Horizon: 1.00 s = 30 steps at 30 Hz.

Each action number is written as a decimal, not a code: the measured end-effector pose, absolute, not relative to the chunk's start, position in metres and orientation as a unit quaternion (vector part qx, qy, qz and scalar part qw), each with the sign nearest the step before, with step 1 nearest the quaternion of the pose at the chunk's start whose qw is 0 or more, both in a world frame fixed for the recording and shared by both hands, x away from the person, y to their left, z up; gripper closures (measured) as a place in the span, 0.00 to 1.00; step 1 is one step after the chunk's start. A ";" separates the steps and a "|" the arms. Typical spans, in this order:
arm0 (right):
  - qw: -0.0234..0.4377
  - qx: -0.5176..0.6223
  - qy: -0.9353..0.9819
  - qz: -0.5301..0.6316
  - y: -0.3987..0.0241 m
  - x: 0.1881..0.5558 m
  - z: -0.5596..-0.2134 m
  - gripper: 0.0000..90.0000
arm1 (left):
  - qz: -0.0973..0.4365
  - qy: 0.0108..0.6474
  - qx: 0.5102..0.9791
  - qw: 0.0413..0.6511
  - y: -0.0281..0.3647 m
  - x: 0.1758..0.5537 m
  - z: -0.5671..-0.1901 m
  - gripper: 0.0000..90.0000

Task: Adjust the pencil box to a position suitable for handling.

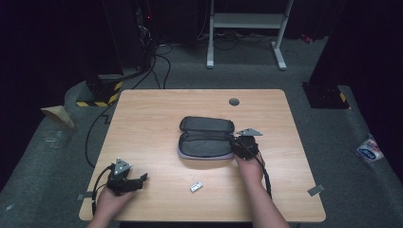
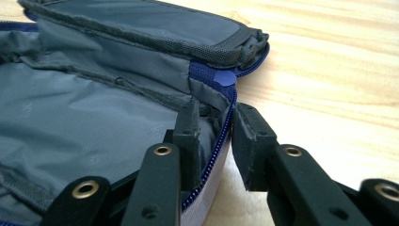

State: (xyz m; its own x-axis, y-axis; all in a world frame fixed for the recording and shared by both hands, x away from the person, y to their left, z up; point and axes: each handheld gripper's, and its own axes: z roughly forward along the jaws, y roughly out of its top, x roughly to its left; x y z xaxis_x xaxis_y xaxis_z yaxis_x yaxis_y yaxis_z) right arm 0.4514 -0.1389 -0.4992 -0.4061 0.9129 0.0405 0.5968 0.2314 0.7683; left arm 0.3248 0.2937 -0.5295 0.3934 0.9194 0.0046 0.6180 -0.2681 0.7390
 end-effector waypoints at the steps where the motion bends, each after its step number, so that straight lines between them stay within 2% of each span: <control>1: 0.219 0.499 0.754 0.367 -0.139 0.453 -0.499 0.81 | 0.225 0.502 0.765 0.336 0.294 0.325 -0.529 0.20; 11: 0.217 0.504 0.756 0.358 -0.138 0.459 -0.500 0.83 | 0.225 0.501 0.766 0.335 0.294 0.325 -0.529 0.20; 17: 0.220 0.506 0.745 0.374 -0.140 0.454 -0.493 0.78 | 0.225 0.501 0.765 0.335 0.294 0.325 -0.529 0.20; 30: 0.215 0.506 0.746 0.376 -0.148 0.447 -0.495 0.82 | 0.225 0.501 0.766 0.335 0.294 0.325 -0.529 0.20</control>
State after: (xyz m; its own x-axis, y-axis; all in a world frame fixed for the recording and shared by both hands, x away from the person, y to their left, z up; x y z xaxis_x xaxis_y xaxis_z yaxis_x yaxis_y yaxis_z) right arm 0.4475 -0.1476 -0.4954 -0.3953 0.9166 0.0604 0.5929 0.2044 0.7789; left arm 0.3254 0.2938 -0.5293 0.3975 0.9176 0.0092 0.6157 -0.2741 0.7388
